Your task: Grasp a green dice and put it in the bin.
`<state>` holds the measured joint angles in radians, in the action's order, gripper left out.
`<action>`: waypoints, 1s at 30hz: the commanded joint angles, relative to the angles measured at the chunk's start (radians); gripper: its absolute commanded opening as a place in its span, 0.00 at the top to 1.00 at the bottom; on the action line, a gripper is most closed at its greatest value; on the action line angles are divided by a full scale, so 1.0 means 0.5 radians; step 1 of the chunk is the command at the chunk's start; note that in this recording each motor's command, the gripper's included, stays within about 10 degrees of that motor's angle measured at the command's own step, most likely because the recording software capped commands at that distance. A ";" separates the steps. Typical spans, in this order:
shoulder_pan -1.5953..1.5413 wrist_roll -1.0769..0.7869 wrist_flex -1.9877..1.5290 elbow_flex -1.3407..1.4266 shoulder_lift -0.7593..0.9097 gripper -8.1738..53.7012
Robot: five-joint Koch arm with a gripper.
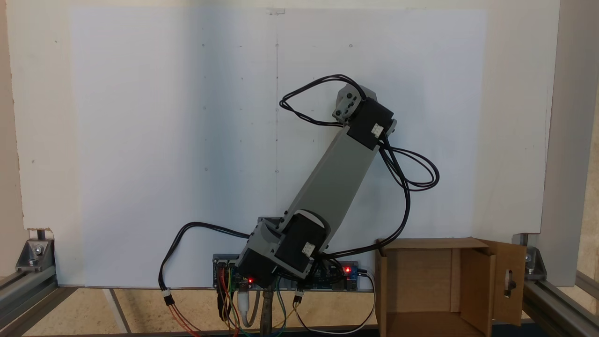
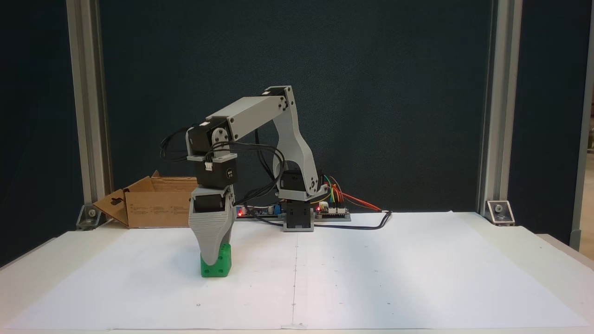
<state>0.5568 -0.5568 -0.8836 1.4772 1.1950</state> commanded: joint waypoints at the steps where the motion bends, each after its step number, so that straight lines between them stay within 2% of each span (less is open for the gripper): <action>1: 0.003 -0.135 0.034 0.000 0.037 0.17; 30: 0.009 -0.110 0.264 0.120 0.055 0.20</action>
<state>0.5645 -0.5568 -0.7517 1.5524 1.1950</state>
